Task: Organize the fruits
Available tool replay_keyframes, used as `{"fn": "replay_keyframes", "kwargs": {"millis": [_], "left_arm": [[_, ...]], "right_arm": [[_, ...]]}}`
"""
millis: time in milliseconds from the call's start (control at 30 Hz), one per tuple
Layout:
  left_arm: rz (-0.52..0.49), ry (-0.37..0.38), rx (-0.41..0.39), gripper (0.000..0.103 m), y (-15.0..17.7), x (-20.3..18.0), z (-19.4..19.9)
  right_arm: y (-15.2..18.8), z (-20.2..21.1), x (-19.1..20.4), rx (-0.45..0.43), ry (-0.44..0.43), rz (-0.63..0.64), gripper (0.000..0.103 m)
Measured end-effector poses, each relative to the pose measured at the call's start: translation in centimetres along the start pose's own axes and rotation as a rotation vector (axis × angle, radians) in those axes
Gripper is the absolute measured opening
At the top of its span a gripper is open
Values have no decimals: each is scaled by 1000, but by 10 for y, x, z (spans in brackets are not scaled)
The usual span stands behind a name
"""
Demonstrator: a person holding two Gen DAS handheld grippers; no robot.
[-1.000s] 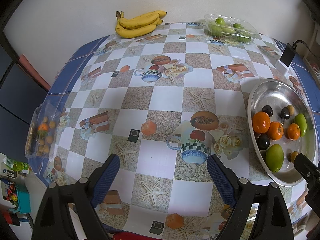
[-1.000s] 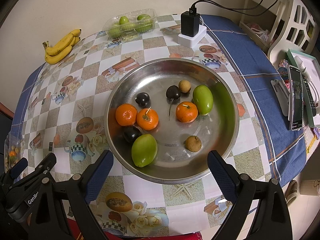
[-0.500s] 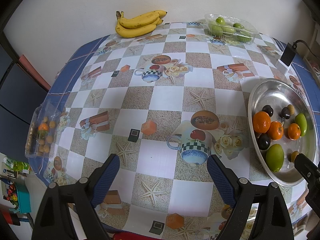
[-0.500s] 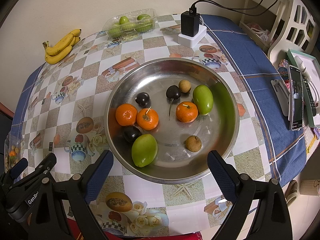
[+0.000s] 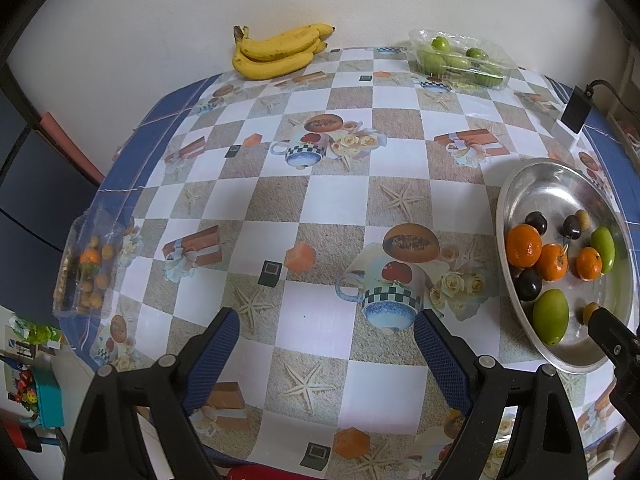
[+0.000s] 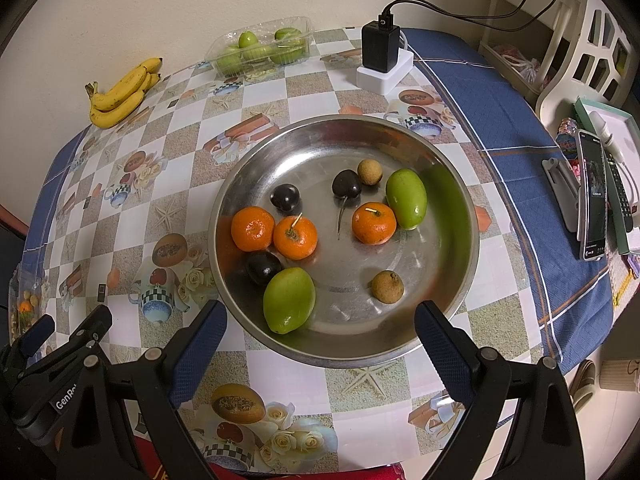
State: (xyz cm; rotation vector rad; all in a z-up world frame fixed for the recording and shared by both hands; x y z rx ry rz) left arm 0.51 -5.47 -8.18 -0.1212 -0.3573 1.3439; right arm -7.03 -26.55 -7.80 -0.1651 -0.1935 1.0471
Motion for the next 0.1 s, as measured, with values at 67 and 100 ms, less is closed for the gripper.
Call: {"fn": "replay_keyframes", "kwargs": {"millis": [67,100], "left_arm": [[-1,-1,1,91,0,-1,0],[0,0,2,91,-1,-1,0]], "right_arm": [[0,0,0,0,0,0,95],[0,0,0,1,0,0,95]]}}
Point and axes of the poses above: each gripper's, at about its wrist camera, not at the fingertips, and z roughly against the way its jaws point, x to its left, y to its underside, the point moved 10 cm from there along -z, roughly the way its jaws point, and after that the axes turned 7 degrees about x, right-handed, at the moved point
